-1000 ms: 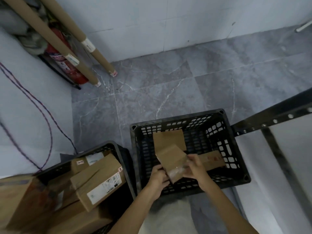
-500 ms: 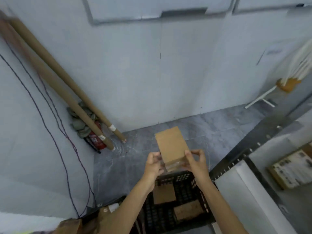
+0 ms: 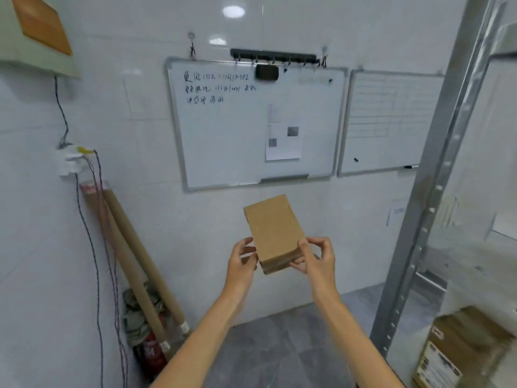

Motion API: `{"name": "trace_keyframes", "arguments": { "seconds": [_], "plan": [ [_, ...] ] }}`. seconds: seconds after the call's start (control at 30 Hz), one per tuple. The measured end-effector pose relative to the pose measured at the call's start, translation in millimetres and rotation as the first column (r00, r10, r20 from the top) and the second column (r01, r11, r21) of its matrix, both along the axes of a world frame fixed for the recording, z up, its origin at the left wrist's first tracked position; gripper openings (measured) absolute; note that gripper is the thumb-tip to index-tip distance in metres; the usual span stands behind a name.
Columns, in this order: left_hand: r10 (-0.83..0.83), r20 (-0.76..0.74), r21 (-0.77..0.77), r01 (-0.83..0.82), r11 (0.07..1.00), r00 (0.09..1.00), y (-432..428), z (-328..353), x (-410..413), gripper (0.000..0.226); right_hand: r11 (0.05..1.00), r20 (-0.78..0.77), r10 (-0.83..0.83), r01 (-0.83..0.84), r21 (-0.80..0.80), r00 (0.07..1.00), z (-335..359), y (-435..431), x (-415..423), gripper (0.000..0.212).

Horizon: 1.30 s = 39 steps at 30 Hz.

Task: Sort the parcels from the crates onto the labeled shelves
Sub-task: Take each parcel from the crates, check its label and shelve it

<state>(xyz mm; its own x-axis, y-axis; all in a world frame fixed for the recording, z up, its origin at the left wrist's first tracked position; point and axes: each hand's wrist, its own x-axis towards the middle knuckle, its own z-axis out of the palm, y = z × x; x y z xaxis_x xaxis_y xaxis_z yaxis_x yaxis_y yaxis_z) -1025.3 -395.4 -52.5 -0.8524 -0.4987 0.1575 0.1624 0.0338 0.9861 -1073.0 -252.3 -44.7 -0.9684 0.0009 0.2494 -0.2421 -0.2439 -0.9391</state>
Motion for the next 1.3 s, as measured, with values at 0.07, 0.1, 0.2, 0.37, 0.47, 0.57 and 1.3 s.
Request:
{"name": "trace_keyframes", "arguments": {
  "seconds": [0.07,0.1,0.2,0.37,0.47,0.57,1.3],
  "plan": [
    [-0.049,-0.015,0.017,0.049,0.999,0.999,-4.2,11.5,4.9,0.033,0.999,-0.044,-0.014,0.013,-0.030,0.999,12.1,-1.4,5.6,0.009],
    [-0.083,-0.007,0.040,0.083,0.996,0.997,-6.3,15.9,8.0,0.036,0.999,-0.054,-0.019,0.016,-0.049,0.998,16.7,-1.4,7.7,0.008],
    [-0.263,-0.018,0.195,0.262,0.945,0.965,-8.7,27.6,18.8,0.061,0.993,-0.021,0.001,-0.004,-0.118,1.000,29.0,-1.7,14.3,0.008],
    [-0.543,-0.167,0.220,0.568,0.793,0.823,-4.9,39.9,32.0,0.085,0.980,0.036,0.126,-0.119,-0.157,0.991,37.9,-1.7,28.1,0.014],
    [-0.568,-0.236,0.203,0.612,0.764,0.788,-1.3,46.4,33.7,0.080,0.981,0.068,0.175,-0.168,-0.101,0.982,38.7,1.5,32.6,0.014],
    [-0.456,-0.213,0.174,0.493,0.852,0.864,5.6,56.6,34.3,0.075,0.993,0.020,0.112,-0.112,0.027,0.994,39.3,8.1,31.6,0.011],
    [-0.388,-0.111,-0.149,0.371,0.917,0.915,51.0,69.8,46.7,0.078,0.968,-0.232,0.235,-0.205,0.145,0.944,43.3,65.2,55.5,0.041]
  ]
}}
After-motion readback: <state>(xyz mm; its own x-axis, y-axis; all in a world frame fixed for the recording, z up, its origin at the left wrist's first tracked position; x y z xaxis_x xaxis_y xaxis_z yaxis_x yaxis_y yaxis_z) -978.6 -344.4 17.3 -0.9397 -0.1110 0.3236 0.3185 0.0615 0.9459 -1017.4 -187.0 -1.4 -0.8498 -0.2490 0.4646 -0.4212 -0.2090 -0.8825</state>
